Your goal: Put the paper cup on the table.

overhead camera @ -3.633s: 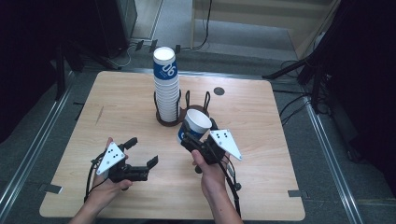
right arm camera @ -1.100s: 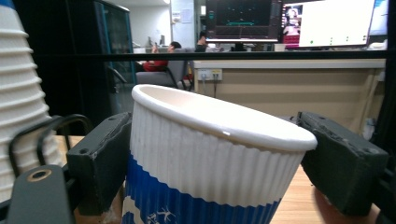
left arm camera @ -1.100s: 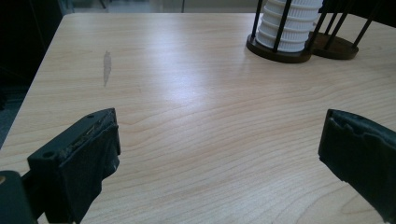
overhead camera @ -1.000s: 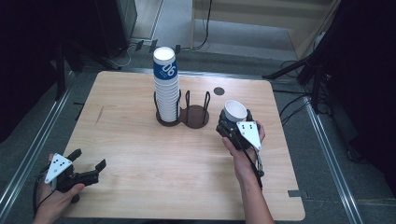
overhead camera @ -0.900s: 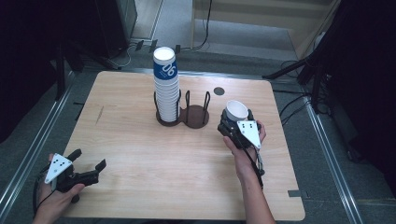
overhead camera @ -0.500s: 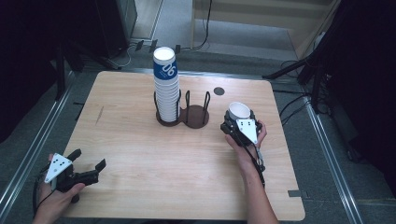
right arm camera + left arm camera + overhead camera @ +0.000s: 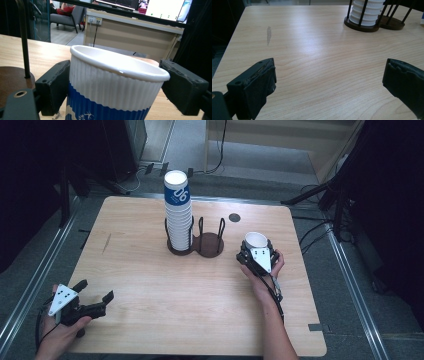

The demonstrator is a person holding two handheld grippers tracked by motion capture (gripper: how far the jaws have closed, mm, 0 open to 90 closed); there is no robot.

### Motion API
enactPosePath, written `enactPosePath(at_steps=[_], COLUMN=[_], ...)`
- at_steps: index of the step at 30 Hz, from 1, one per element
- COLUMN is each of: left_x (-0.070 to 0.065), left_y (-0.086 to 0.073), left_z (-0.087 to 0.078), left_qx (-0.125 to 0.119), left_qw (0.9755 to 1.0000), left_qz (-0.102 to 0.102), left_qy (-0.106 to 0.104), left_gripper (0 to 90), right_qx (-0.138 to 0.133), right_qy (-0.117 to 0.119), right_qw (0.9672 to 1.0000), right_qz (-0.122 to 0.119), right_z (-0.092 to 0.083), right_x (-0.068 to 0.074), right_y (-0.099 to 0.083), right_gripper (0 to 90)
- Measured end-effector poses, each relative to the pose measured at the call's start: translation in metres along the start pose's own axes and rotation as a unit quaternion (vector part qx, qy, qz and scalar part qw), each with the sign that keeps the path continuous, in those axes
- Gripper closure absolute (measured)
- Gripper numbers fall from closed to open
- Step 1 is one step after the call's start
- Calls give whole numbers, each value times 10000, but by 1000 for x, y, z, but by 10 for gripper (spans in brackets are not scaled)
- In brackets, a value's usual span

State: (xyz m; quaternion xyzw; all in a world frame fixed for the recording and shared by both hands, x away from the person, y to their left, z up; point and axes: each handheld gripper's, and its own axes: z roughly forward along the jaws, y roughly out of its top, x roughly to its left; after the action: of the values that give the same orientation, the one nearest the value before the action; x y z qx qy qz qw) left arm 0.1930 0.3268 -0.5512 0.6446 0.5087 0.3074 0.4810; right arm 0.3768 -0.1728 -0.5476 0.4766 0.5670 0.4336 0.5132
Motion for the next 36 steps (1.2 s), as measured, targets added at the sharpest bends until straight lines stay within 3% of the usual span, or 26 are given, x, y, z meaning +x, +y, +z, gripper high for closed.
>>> enactPosePath(at_steps=[8,14,24,29,31,34,36], left_x=[-1,-1,-1,-1,-1,-1,-1], left_y=[0,0,0,0,0,0,0], left_z=[0,1,1,1,1,1,1], left_qx=[-4,7,6,2,6,9,10], left_qw=[10000,10000,10000,10000,10000,10000,10000], left_qz=[-8,3,2,0,-2,-5,-8], left_qy=[-10,-23,-30,-32,-32,-31,-29], left_gripper=[0,0,0,0,0,0,0], right_qx=[86,302,523,626,636,612,563], right_qy=[12,21,137,224,293,368,372], right_qw=[10000,9991,9982,9975,9973,9969,9973], right_qz=[-16,310,257,248,219,332,277], right_z=[-1,-2,-2,-2,-2,-5,-7], right_x=[-2,-4,-5,-5,-7,-10,-13], right_y=[0,4,10,10,11,15,18], right_gripper=[129,120,104,40,0,0,0])
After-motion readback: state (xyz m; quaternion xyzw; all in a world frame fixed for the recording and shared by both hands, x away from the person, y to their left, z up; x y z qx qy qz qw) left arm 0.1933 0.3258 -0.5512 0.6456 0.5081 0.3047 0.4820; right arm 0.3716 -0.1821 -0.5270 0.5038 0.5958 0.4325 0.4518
